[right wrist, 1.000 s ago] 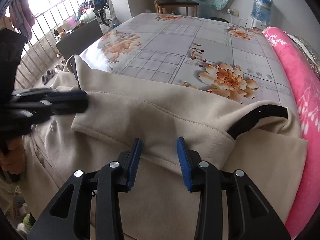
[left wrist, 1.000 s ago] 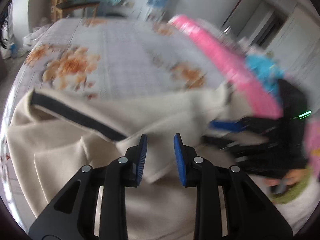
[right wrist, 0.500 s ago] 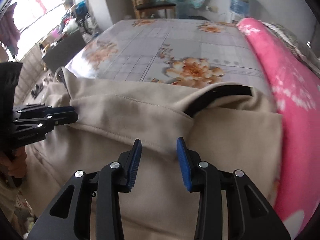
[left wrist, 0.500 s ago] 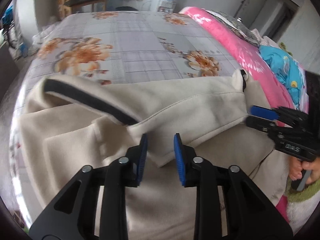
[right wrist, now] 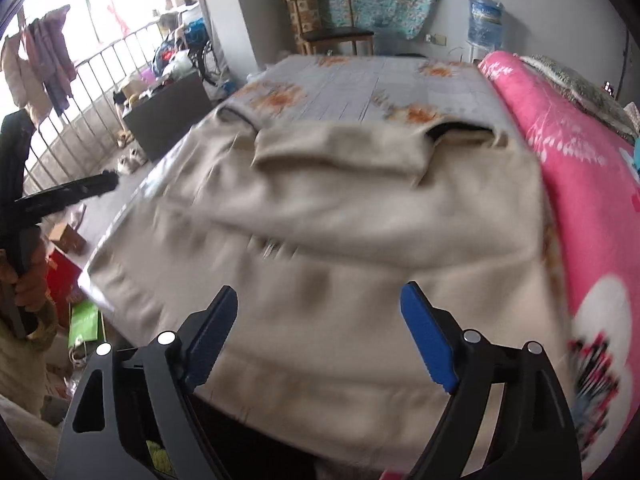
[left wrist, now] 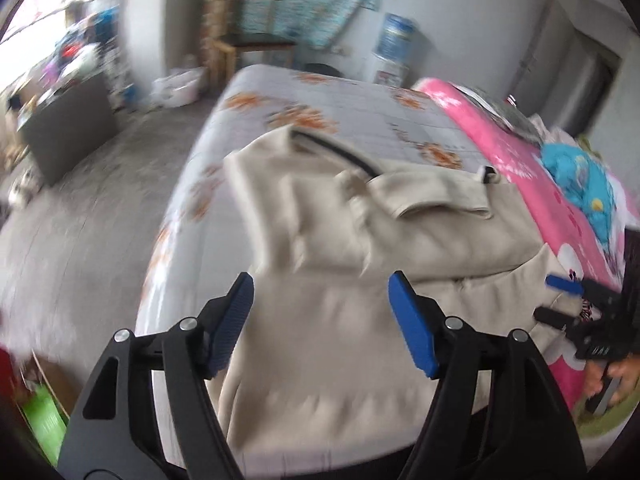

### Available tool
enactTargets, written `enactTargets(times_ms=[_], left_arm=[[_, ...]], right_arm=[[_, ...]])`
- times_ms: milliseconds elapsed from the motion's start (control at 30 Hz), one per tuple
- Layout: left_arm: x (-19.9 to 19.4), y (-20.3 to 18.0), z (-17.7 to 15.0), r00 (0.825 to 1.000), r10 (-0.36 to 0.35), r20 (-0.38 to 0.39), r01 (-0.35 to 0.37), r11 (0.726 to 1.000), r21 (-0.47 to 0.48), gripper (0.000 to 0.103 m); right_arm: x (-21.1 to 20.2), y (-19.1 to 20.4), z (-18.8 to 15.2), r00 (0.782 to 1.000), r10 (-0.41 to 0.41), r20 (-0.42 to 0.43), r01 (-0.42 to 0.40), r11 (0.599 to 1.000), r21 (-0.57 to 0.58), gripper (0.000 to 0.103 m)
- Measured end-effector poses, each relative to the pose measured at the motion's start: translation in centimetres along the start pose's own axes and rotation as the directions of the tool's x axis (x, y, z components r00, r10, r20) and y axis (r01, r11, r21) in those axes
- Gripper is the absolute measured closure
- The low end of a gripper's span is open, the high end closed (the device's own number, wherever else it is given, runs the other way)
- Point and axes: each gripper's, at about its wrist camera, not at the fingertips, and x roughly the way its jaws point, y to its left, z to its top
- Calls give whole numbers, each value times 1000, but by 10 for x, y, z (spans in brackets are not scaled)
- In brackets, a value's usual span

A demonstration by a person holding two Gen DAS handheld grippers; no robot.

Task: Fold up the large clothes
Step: 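Grasp the jacket's side edge with the left gripper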

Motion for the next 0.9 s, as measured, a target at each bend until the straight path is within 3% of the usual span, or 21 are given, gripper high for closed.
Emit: enactTargets(times_ms=[200, 300, 533, 633, 767, 833, 900], left_arm=[[-9, 20, -45, 998, 58, 29, -57, 997, -45, 38], [-1, 30, -52, 999, 54, 3, -54, 997, -64, 53], [17, 41, -46, 1000, 30, 9, -29, 995, -96, 68], [27, 45, -36, 999, 33, 24, -30, 996, -86, 68], [51, 50, -24, 999, 30, -23, -31, 997, -70, 71], [46, 47, -21, 1000, -11, -3, 10, 998, -56, 78], [35, 41, -19, 997, -75, 36, 76, 996, -38, 79]], right_arm=[[27, 10, -27, 998, -45, -38, 46, 999, 20, 21], [27, 4, -27, 999, -19, -38, 21, 998, 55, 20], [31, 8, -26, 998, -35, -47, 38, 998, 49, 18], [31, 9, -26, 998, -37, -46, 40, 998, 52, 17], [32, 10, -25, 998, -45, -50, 48, 997, 53, 17], [32, 9, -25, 998, -46, -51, 49, 997, 55, 17], [32, 9, -25, 998, -48, -49, 50, 997, 58, 17]])
